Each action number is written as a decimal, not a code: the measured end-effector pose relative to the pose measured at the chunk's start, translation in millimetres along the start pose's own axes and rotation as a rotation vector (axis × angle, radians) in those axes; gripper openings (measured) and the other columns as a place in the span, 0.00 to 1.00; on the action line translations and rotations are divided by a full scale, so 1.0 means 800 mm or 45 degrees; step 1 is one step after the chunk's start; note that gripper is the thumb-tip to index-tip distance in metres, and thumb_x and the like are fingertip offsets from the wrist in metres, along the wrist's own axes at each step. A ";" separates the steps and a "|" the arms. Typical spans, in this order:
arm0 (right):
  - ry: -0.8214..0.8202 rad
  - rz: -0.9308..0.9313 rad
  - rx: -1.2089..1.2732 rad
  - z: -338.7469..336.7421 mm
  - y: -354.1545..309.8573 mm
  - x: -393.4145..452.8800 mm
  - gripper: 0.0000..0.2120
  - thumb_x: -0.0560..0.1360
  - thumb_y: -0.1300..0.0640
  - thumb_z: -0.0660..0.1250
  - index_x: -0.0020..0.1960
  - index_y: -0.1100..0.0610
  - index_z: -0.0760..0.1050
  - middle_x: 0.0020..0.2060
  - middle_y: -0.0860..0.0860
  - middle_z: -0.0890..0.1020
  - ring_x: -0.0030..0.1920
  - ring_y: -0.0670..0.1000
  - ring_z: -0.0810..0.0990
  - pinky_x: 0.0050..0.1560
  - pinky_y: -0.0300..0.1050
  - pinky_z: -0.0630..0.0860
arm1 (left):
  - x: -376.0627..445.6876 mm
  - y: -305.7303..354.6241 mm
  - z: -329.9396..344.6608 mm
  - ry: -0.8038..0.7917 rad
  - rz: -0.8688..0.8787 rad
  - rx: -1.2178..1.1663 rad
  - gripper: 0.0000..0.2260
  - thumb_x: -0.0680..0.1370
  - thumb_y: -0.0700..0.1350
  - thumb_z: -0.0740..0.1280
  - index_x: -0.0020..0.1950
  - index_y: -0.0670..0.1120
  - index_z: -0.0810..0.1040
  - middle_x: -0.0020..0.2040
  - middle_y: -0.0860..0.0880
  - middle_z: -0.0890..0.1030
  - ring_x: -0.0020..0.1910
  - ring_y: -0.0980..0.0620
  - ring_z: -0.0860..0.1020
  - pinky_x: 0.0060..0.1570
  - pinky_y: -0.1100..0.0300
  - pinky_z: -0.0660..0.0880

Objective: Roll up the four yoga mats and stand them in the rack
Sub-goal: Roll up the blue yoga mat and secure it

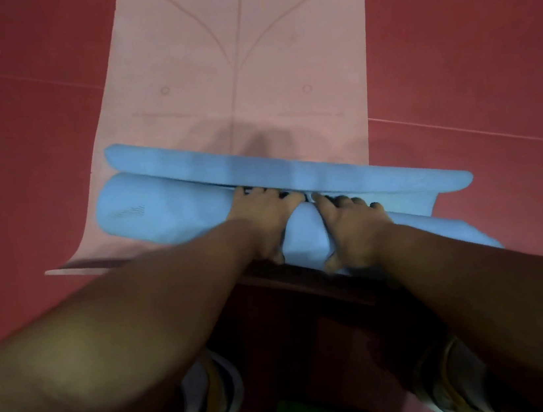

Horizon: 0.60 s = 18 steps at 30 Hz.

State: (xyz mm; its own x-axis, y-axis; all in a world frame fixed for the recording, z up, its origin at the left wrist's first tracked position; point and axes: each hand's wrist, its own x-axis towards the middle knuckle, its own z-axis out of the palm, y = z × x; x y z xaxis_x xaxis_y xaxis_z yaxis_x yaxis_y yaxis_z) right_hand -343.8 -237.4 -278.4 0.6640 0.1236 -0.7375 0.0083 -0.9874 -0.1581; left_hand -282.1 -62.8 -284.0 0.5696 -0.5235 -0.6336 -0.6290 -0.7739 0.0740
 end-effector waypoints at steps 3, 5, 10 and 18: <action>0.070 0.041 -0.122 0.007 -0.007 -0.003 0.68 0.58 0.32 0.78 0.80 0.45 0.35 0.72 0.59 0.61 0.72 0.62 0.61 0.69 0.66 0.63 | 0.011 -0.009 -0.025 -0.220 0.036 -0.094 0.51 0.54 0.65 0.82 0.73 0.63 0.64 0.66 0.55 0.77 0.65 0.48 0.74 0.63 0.47 0.69; 0.075 0.012 -0.143 0.011 -0.015 -0.003 0.66 0.60 0.33 0.78 0.81 0.45 0.36 0.71 0.57 0.64 0.70 0.60 0.64 0.68 0.63 0.65 | 0.008 -0.008 -0.023 -0.315 0.036 -0.171 0.52 0.55 0.63 0.83 0.75 0.61 0.64 0.67 0.55 0.77 0.65 0.49 0.76 0.60 0.51 0.72; 0.105 -0.038 -0.051 0.006 -0.008 0.001 0.57 0.63 0.37 0.78 0.80 0.48 0.48 0.65 0.54 0.75 0.65 0.59 0.72 0.65 0.60 0.68 | -0.012 -0.008 -0.003 -0.072 0.022 -0.172 0.51 0.59 0.63 0.80 0.78 0.59 0.60 0.72 0.53 0.72 0.70 0.47 0.71 0.66 0.47 0.68; 0.256 -0.110 -0.028 0.018 -0.003 -0.005 0.49 0.66 0.37 0.73 0.79 0.51 0.54 0.67 0.51 0.72 0.68 0.56 0.70 0.70 0.59 0.64 | -0.033 0.010 0.055 0.171 -0.131 0.052 0.63 0.58 0.68 0.78 0.80 0.61 0.38 0.78 0.50 0.59 0.78 0.42 0.57 0.75 0.40 0.55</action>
State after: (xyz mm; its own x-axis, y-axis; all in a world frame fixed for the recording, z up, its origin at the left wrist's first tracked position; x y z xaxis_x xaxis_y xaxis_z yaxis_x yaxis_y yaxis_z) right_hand -357.4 -234.1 -284.5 0.7959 0.1877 -0.5756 0.0863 -0.9762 -0.1990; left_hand -325.7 -39.1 -300.7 0.6961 -0.4873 -0.5272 -0.5829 -0.8123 -0.0189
